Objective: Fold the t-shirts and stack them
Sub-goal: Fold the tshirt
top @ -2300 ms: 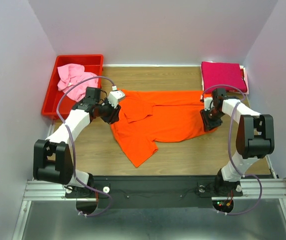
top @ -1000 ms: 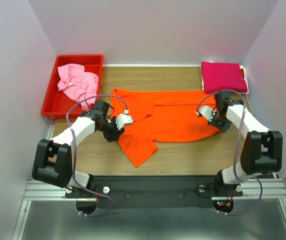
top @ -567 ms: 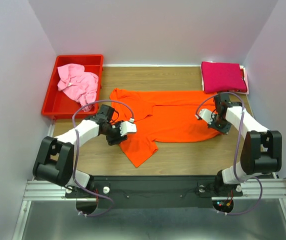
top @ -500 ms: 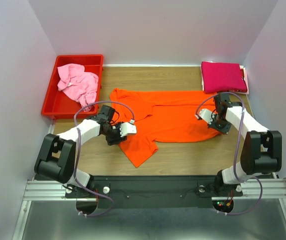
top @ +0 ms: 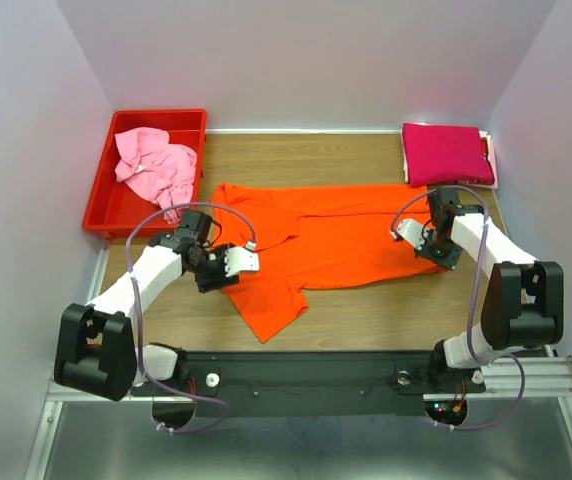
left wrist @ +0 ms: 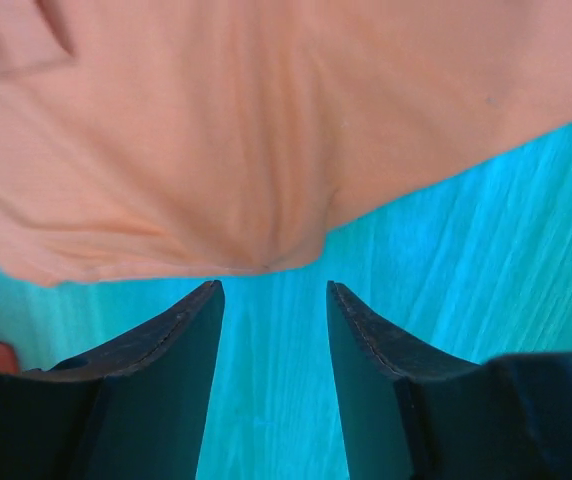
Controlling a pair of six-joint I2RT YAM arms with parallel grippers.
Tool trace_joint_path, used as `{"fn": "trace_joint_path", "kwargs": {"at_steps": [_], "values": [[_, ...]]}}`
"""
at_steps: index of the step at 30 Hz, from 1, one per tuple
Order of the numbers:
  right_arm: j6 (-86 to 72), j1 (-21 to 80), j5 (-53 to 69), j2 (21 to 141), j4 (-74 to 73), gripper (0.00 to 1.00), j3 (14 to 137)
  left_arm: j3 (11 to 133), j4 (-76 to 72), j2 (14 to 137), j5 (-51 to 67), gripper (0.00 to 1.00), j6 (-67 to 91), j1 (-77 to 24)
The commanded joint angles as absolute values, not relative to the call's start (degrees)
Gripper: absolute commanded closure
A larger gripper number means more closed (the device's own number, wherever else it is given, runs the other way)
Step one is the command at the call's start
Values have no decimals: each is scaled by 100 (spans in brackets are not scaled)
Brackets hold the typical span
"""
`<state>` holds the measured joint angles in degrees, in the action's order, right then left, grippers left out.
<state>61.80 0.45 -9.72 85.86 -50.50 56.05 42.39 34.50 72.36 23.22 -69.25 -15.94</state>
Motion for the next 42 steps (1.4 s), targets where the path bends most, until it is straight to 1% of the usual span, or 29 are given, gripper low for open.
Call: {"fn": "trace_joint_path", "kwargs": {"at_steps": [1, 4, 14, 17, 24, 25, 28, 29, 30, 31, 34, 37, 42], "values": [[6495, 26, -905, 8411, -5027, 99, 5572, 4850, 3840, 7302, 2838, 42, -7057, -1591], [6521, 26, -888, 8367, -5027, 99, 5555, 4896, 3894, 7453, 2891, 41, -7154, -1608], [6513, 26, -896, 8367, -5019, 99, 5484, 4167, 3156, 7470, 2821, 39, -7032, -2118], [6495, 26, -896, 8376, -5019, 99, 5493, 3904, 2858, 7567, 2646, 39, -6926, -2364], [6486, 26, -879, 8358, -5019, 99, 5467, 3639, 2478, 7840, 2303, 40, -6855, -2408], [6478, 18, -870, 8350, -5019, 99, 5467, 3639, 2487, 7875, 2303, 42, -6864, -2400], [6460, 26, -853, 8332, -5036, 99, 5432, 3621, 2645, 7884, 2285, 57, -6943, -2426], [6460, 26, -861, 8315, -5036, 99, 5414, 3621, 2793, 7840, 2294, 71, -6969, -2426], [6460, 26, -879, 8280, -5036, 99, 5414, 3621, 2882, 7796, 2303, 77, -7013, -2426], [6460, 26, -879, 8244, -5036, 99, 5371, 3630, 3048, 7631, 2320, 87, -7014, -2426], [6486, 18, -879, 8008, -5054, 99, 5318, 3691, 3365, 7252, 2460, 100, -6944, -2417], [6565, -140, -888, 7700, -5115, 99, 5221, 3858, 3848, 6594, 2628, 100, -6838, -2400], [6785, -272, -817, 7173, -5299, 99, 4992, 4051, 4456, 6039, 2663, 100, -6715, -2408]]}}
